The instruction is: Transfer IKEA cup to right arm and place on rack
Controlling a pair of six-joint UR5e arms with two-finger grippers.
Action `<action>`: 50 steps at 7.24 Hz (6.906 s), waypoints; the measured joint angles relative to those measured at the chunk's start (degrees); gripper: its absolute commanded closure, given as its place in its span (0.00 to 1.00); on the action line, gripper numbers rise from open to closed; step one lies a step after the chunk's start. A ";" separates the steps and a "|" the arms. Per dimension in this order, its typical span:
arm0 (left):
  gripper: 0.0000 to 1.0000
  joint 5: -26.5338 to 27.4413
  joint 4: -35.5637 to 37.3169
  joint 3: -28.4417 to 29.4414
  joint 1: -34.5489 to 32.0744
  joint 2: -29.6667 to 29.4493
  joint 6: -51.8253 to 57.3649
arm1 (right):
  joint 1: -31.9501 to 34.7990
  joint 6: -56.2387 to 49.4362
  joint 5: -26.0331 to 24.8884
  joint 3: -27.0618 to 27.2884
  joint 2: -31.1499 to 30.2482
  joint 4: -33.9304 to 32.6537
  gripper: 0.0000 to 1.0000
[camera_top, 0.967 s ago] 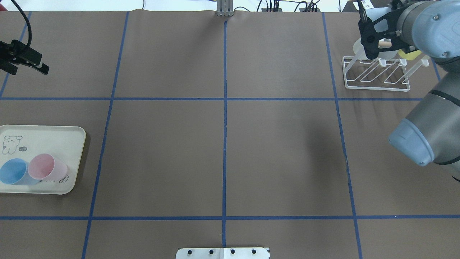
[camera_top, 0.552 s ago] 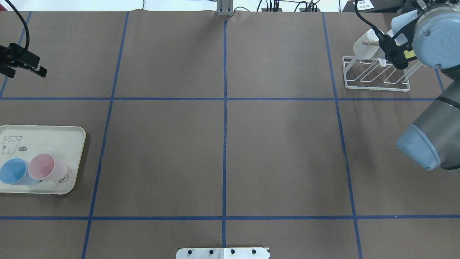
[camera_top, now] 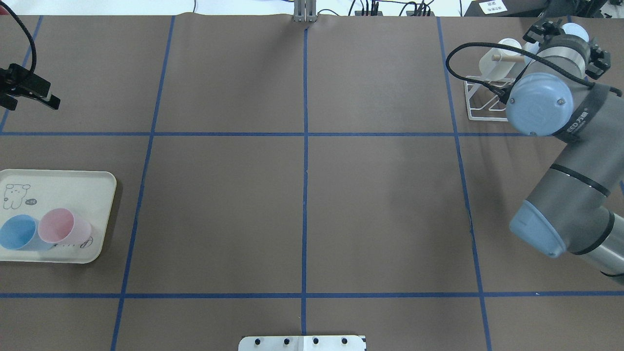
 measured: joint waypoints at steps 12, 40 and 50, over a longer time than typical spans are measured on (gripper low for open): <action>0.00 -2.20 -0.11 -0.03 0.09 0.65 -0.09 | -4.40 3.88 -4.01 -10.21 3.52 -0.20 0.41; 0.20 7.37 -35.88 4.46 11.90 30.40 -1.27 | -6.34 120.63 51.41 3.02 22.42 -0.18 0.01; 0.74 6.33 -36.18 6.21 13.71 28.99 -2.35 | -6.61 120.06 51.67 2.87 21.63 -0.09 0.01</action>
